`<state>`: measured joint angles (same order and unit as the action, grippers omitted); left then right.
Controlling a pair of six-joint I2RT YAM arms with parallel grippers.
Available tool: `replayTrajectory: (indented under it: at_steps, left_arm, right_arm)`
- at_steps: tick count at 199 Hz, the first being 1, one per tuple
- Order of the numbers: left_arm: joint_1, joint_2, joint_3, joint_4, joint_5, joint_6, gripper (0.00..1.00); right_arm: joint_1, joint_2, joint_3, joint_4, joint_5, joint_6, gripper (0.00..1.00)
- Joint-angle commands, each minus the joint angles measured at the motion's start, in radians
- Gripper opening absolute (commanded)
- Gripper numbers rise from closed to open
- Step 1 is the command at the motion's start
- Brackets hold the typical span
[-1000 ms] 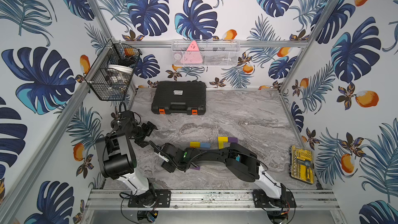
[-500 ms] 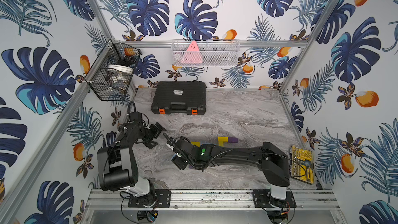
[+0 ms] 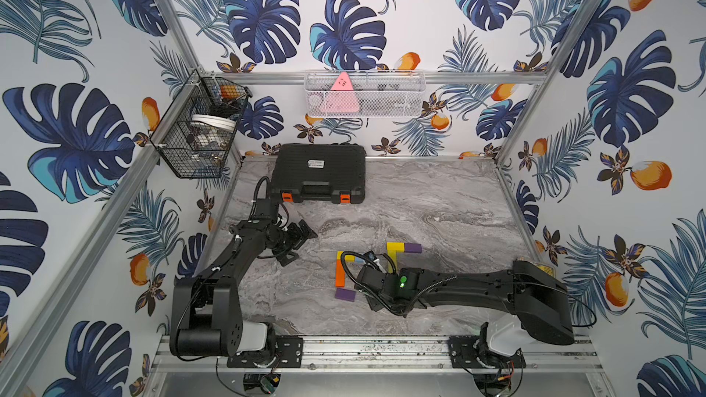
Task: Assemble the letter c with building blocks
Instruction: Pick up the building block from the center of the board, then place the building block at the center of the board.
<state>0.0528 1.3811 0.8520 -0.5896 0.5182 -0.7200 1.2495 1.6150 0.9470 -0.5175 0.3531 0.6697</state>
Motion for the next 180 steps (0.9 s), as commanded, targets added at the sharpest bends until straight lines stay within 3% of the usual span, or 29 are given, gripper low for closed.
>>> replayTrajectory:
  at_steps: [1,75,102,119,180]
  left_arm:
    - [-0.011,-0.008,-0.012,0.010,-0.020,-0.018,0.99]
    - [-0.030,-0.004,-0.035,0.034,-0.033,-0.036,0.99]
    - [-0.063,0.004,-0.044,0.047,-0.033,-0.044,0.99]
    - [-0.069,0.006,-0.050,0.048,-0.035,-0.043,0.99]
    - [-0.074,-0.002,-0.060,0.036,-0.039,-0.025,0.99]
  right_arm:
    - [0.001,0.029,-0.006,0.000,-0.001,0.116,0.46]
    - [0.000,0.111,0.015,0.056,-0.042,0.151,0.52]
    - [0.001,0.119,0.032,0.054,-0.060,0.145,0.77]
    - [0.001,0.089,0.019,0.065,-0.082,0.133,0.84]
    - [0.000,-0.031,-0.031,0.033,-0.128,0.060,0.86]
